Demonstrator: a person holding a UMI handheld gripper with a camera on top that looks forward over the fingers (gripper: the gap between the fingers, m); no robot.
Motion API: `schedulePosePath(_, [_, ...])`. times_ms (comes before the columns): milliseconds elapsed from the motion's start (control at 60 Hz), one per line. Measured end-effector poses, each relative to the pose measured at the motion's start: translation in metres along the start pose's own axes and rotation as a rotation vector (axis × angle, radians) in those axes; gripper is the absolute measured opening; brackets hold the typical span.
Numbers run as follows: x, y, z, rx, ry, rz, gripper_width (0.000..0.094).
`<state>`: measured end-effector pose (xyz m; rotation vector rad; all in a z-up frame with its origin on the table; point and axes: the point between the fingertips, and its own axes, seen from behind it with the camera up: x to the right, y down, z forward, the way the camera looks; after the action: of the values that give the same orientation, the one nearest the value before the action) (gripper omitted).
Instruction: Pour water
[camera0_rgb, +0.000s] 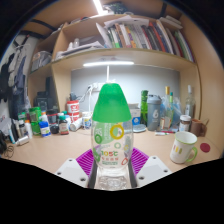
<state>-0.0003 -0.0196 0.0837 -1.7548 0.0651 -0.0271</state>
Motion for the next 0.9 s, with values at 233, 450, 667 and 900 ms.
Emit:
schedulePosePath(233, [0.004,0.001,0.006,-0.089,-0.031,0.135,0.0388])
schedulePosePath(450, [0.055,-0.091,0.011,-0.05,-0.055,0.599,0.0386])
schedulePosePath(667, [0.115,-0.106,0.027,-0.105,-0.093,1.439,0.0389])
schedulePosePath(900, [0.125,-0.125,0.039,-0.101,-0.249,2.17,0.0385])
